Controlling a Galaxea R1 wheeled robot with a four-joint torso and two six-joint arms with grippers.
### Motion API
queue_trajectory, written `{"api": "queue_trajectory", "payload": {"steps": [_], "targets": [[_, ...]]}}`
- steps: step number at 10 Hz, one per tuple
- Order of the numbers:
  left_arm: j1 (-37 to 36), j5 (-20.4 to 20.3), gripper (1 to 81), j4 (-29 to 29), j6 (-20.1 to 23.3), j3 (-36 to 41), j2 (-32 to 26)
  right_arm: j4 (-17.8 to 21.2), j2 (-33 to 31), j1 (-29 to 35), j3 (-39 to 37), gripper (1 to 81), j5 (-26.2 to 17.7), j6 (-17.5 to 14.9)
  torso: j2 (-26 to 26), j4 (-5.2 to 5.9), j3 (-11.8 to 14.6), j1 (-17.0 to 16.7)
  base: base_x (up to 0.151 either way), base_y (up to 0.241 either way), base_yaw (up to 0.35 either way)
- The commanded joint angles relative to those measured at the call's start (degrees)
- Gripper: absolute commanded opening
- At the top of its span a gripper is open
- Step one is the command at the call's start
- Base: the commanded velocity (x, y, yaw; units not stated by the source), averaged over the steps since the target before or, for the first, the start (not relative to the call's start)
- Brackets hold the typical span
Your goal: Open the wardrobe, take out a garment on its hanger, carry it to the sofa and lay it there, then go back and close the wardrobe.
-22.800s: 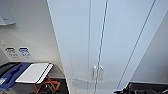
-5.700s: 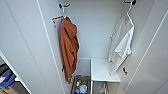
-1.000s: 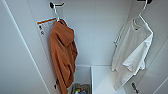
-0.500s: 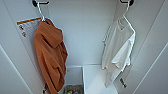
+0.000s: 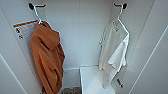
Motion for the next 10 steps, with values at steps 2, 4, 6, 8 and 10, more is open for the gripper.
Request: {"api": "queue_trajectory", "payload": {"steps": [2, 4, 6, 8, 10], "targets": [[-5.3, 3.0, 81.1, 2.4, 0.5, 0.2, 0.0, -0.1, 0.1, 1.4, 0.1, 81.1, -2.4, 0.1, 0.0, -0.02, 1.8, 0.0, 0.000, 0.000, 0.000], [-8.7, 3.3, 81.1, 2.2, 0.4, 3.3, -0.9, -0.2, 0.1, 1.5, 0.1, 81.1, -2.4, 0.1, -0.1, -0.02, 3.9, -0.1, 0.000, 0.000, 0.000], [-13.1, 4.0, 81.1, 1.9, 0.3, 10.1, -3.8, -0.2, 0.1, 1.7, 0.1, 81.1, -2.4, 0.2, -0.1, -0.02, 4.4, -0.1, 0.000, 0.000, 0.000], [-18.8, 4.3, 81.1, 1.7, -0.2, 13.7, -5.1, -0.2, 0.2, 2.0, 0.1, 81.1, -2.4, 0.2, -0.1, -0.02, 4.4, -0.1, 0.000, 0.000, 0.000], [-25.3, 9.9, 81.1, 1.5, -0.5, 16.2, -4.5, -0.2, 0.4, 2.4, 0.1, 81.1, -2.4, 0.3, -0.1, -0.02, 4.4, -0.1, 0.000, 0.000, 0.000]]}}
